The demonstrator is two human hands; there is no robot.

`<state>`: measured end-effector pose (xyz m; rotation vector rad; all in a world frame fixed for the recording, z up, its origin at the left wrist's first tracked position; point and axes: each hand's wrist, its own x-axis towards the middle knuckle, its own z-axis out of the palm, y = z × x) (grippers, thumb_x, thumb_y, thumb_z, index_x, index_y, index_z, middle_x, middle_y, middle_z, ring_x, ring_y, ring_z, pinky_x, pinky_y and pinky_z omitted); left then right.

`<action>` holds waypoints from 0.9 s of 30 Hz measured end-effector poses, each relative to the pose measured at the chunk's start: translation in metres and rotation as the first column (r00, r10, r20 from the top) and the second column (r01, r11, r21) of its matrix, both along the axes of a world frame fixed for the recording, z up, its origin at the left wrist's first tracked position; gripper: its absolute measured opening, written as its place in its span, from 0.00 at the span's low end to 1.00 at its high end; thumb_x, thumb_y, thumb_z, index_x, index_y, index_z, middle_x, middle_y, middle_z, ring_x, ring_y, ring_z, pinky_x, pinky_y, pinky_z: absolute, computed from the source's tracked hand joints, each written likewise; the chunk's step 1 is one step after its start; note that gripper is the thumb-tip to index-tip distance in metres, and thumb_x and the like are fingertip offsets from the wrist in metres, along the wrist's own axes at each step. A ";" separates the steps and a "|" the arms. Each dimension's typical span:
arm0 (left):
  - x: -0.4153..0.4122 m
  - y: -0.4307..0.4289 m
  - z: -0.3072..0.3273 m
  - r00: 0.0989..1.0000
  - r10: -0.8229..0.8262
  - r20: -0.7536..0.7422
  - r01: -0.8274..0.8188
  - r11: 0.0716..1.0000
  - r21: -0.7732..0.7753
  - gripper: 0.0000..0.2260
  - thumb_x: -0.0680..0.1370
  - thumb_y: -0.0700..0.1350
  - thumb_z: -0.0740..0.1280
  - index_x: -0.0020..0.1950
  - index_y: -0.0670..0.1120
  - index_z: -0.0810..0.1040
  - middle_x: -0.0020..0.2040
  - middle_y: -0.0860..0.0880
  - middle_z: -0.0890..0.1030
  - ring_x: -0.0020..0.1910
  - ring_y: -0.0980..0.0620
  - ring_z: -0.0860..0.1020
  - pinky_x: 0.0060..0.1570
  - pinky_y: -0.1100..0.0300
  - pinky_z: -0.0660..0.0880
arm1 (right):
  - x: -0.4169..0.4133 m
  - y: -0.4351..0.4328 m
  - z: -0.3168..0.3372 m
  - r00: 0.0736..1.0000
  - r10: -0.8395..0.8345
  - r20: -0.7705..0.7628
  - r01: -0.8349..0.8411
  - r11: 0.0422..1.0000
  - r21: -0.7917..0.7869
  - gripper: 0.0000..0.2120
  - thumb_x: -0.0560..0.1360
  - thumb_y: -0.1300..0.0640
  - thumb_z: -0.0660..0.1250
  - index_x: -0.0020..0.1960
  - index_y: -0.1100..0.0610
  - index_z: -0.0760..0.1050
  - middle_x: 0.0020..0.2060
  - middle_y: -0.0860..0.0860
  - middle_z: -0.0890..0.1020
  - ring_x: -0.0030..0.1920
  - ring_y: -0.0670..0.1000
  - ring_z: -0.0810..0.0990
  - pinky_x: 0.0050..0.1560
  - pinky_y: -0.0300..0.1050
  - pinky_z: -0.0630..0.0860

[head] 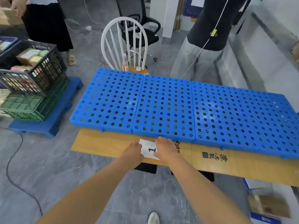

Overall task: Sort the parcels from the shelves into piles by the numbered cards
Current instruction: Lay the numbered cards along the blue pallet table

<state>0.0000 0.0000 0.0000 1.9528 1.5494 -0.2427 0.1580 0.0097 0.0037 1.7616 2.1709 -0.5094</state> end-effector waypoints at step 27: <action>-0.015 0.006 0.016 0.997 0.071 -0.032 -0.072 0.997 -0.035 0.15 0.81 0.42 0.58 0.68 0.43 0.68 0.63 0.46 0.72 0.61 0.47 0.72 0.58 0.54 0.71 | -0.024 -0.029 -0.013 0.805 -0.464 -0.369 0.378 0.881 -0.283 0.13 0.79 0.56 0.61 0.63 0.53 0.72 0.59 0.51 0.78 0.57 0.54 0.78 0.55 0.49 0.76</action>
